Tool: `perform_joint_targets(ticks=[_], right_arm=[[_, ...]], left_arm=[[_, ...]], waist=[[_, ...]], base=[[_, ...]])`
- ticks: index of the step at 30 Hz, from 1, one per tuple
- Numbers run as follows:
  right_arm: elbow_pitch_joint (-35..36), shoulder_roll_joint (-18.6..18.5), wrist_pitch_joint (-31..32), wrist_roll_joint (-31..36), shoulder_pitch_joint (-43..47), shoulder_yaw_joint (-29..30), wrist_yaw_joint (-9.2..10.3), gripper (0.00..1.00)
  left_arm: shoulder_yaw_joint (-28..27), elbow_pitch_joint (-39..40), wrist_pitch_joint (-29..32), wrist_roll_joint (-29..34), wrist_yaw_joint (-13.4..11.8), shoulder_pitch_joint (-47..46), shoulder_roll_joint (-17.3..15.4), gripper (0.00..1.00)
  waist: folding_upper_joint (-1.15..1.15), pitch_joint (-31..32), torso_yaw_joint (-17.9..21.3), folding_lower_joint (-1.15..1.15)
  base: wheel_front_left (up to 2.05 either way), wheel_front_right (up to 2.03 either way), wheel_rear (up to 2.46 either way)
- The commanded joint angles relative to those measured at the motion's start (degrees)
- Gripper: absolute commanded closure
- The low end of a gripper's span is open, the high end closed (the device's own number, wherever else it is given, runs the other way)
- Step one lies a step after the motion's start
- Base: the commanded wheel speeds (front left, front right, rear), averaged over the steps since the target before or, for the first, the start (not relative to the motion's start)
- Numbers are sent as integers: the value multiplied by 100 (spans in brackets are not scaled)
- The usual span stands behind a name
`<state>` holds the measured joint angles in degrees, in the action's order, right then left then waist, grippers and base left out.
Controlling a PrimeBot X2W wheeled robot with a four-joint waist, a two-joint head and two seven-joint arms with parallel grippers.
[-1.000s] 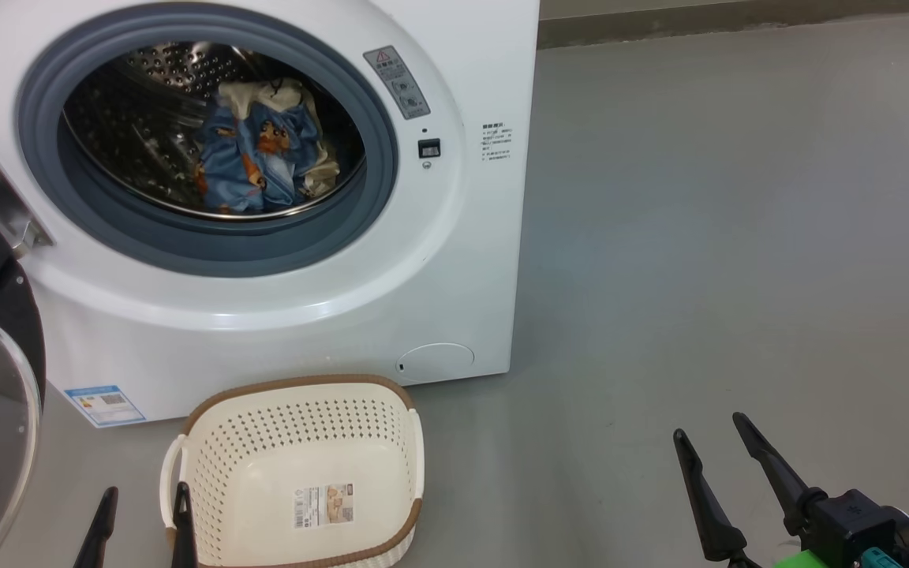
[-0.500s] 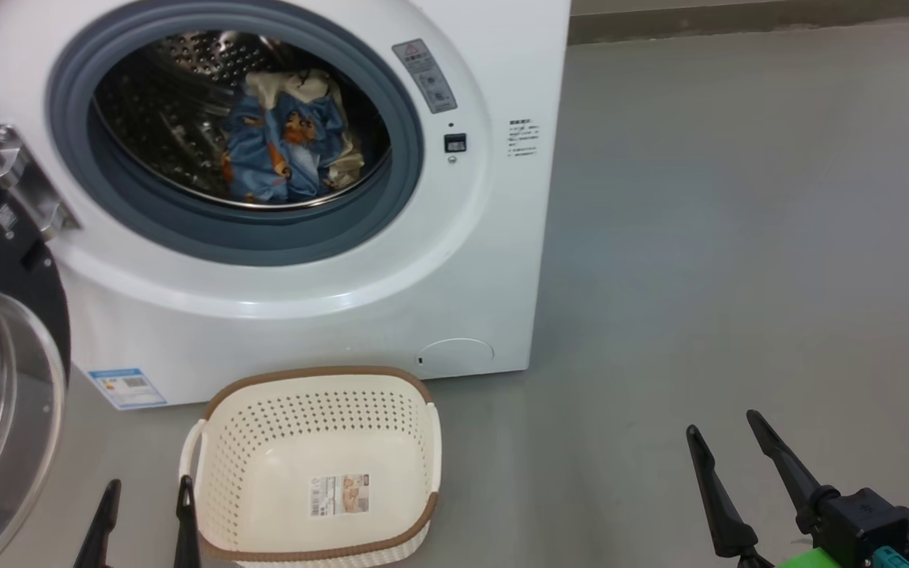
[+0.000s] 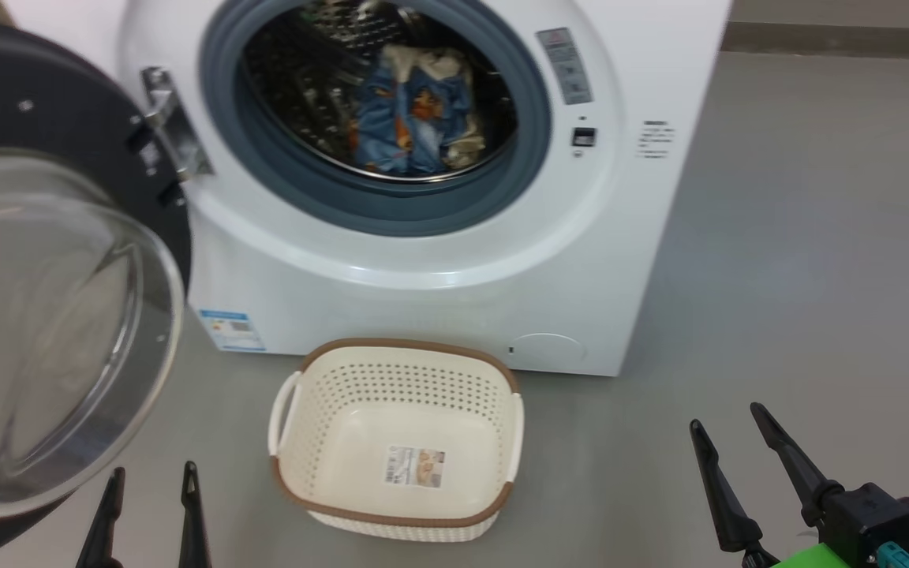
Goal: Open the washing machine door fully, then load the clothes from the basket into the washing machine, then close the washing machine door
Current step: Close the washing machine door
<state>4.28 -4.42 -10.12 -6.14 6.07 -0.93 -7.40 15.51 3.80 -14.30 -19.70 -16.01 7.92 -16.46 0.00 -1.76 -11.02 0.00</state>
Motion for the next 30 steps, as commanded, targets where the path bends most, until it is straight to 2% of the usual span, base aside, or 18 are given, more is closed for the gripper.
perform_joint_targets(ticks=[1,8,16,30], right_arm=[[156,-84,12,21,-208,-146,-9,0],[210,-156,92,4,-213,-207,-9,0],[222,-114,123,-17,-129,-285,-9,0],[157,-71,102,-35,-118,-352,-9,0]], left_arm=[[-242,162,-70,83,42,-184,-45,0],[-285,153,-70,171,156,-172,142,0],[-360,67,-70,239,316,-143,269,0],[-498,54,-70,374,448,-83,341,0]], waist=[[0,-3,-541,0],[0,12,-1212,0],[0,93,-1707,0],[0,135,-1820,0]], base=[[0,0,0],[0,0,0],[0,0,0],[0,0,0]])
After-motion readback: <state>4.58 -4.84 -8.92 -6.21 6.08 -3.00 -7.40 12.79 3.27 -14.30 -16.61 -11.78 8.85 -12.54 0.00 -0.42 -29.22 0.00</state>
